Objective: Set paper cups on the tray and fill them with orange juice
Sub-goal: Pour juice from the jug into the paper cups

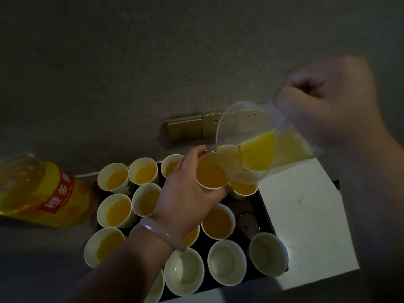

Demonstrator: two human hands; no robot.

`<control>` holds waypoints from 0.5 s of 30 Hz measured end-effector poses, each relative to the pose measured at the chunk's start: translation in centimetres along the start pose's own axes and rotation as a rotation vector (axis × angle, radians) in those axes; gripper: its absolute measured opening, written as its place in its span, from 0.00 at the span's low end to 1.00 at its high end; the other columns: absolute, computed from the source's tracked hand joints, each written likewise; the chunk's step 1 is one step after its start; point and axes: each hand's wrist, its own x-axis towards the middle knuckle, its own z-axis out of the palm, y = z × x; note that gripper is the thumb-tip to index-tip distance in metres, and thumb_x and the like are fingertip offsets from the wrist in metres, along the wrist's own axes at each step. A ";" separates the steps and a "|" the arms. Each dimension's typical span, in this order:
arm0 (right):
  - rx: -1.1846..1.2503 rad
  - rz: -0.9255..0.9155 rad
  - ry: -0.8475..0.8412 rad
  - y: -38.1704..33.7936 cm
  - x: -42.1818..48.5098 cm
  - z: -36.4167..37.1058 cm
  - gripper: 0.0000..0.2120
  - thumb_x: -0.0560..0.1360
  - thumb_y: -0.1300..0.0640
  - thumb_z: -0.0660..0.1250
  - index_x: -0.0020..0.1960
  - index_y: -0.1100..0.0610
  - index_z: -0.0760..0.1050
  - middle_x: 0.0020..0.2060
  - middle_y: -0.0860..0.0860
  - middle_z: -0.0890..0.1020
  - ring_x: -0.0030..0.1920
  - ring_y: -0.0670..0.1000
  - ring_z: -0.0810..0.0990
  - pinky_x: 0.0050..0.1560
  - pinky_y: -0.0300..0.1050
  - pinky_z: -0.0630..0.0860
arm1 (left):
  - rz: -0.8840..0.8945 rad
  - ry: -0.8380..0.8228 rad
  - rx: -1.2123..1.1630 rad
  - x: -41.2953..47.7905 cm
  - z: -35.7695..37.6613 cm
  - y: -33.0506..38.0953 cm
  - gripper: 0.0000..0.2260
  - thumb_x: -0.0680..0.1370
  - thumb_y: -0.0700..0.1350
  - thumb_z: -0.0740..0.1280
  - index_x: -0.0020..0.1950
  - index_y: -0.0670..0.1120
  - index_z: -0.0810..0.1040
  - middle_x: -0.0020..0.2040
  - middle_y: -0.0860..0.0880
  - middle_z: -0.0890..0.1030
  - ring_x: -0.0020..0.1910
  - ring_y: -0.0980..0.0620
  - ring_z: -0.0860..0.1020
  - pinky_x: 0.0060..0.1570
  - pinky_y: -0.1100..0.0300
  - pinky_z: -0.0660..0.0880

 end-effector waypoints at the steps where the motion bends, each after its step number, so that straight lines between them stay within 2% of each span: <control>1: 0.031 0.029 0.003 0.3 -0.1 0.0 0.15 0.61 0.56 0.61 0.27 0.69 0.67 0.24 0.65 0.60 0.26 0.51 0.59 0.25 0.51 0.53 | -0.003 0.001 -0.007 0.0 0.0 0.1 0.36 0.66 0.55 0.77 0.70 0.58 0.65 0.55 0.63 0.71 0.54 0.64 0.72 0.47 0.76 0.68; 3: 0.121 0.103 0.014 0.8 -0.3 -0.1 0.15 0.60 0.57 0.60 0.29 0.72 0.69 0.25 0.68 0.62 0.27 0.52 0.58 0.25 0.51 0.52 | -0.002 0.004 -0.016 -0.1 0.0 0.1 0.36 0.66 0.54 0.77 0.70 0.58 0.65 0.56 0.63 0.71 0.53 0.65 0.72 0.45 0.78 0.68; 6: 0.256 0.212 0.054 1.8 -0.8 -0.2 0.14 0.60 0.58 0.60 0.29 0.71 0.69 0.25 0.69 0.63 0.27 0.53 0.60 0.26 0.48 0.52 | 0.007 -0.003 -0.019 -0.2 0.1 0.1 0.36 0.66 0.56 0.77 0.70 0.59 0.64 0.56 0.63 0.71 0.52 0.65 0.71 0.45 0.77 0.67; 8: 0.333 0.293 0.081 2.2 -1.3 -0.3 0.11 0.60 0.59 0.60 0.28 0.68 0.70 0.23 0.65 0.62 0.25 0.49 0.61 0.25 0.42 0.53 | 0.003 -0.006 -0.021 -0.2 0.2 0.2 0.37 0.66 0.57 0.77 0.70 0.59 0.63 0.56 0.63 0.71 0.54 0.64 0.71 0.46 0.76 0.67; 10: 0.437 0.373 0.127 2.9 -1.9 -0.3 0.08 0.63 0.64 0.59 0.26 0.67 0.67 0.21 0.56 0.62 0.22 0.44 0.61 0.23 0.34 0.55 | 0.005 -0.003 -0.011 -0.2 0.3 0.2 0.38 0.65 0.59 0.76 0.70 0.59 0.63 0.58 0.62 0.72 0.55 0.63 0.71 0.46 0.75 0.66; 12: 0.555 0.439 0.156 3.1 -2.5 -0.8 0.08 0.65 0.68 0.58 0.31 0.73 0.66 0.23 0.58 0.64 0.20 0.45 0.62 0.21 0.32 0.57 | 0.009 0.001 -0.013 -0.2 0.5 0.2 0.38 0.65 0.60 0.76 0.70 0.59 0.63 0.60 0.61 0.73 0.55 0.63 0.71 0.44 0.75 0.66; 13: 0.598 0.446 0.176 3.9 -2.6 -0.8 0.08 0.67 0.68 0.58 0.32 0.74 0.68 0.25 0.60 0.67 0.21 0.46 0.64 0.20 0.34 0.59 | 0.010 0.002 -0.019 -0.2 0.6 0.3 0.38 0.65 0.60 0.76 0.70 0.59 0.63 0.60 0.61 0.73 0.55 0.64 0.71 0.44 0.76 0.66; 14: 0.615 0.491 0.193 4.4 -3.0 -1.0 0.11 0.70 0.68 0.59 0.30 0.68 0.73 0.25 0.60 0.71 0.21 0.45 0.67 0.20 0.34 0.63 | 0.012 0.002 -0.023 -0.2 0.7 0.3 0.38 0.65 0.60 0.76 0.70 0.59 0.63 0.59 0.61 0.73 0.55 0.63 0.71 0.44 0.76 0.66; 15: 0.598 0.526 0.217 5.5 -3.5 -1.1 0.20 0.73 0.67 0.59 0.25 0.56 0.77 0.22 0.52 0.74 0.21 0.44 0.71 0.21 0.32 0.65 | 0.018 0.000 -0.021 -0.2 0.8 0.4 0.38 0.64 0.61 0.76 0.70 0.60 0.63 0.60 0.61 0.73 0.55 0.63 0.72 0.45 0.75 0.67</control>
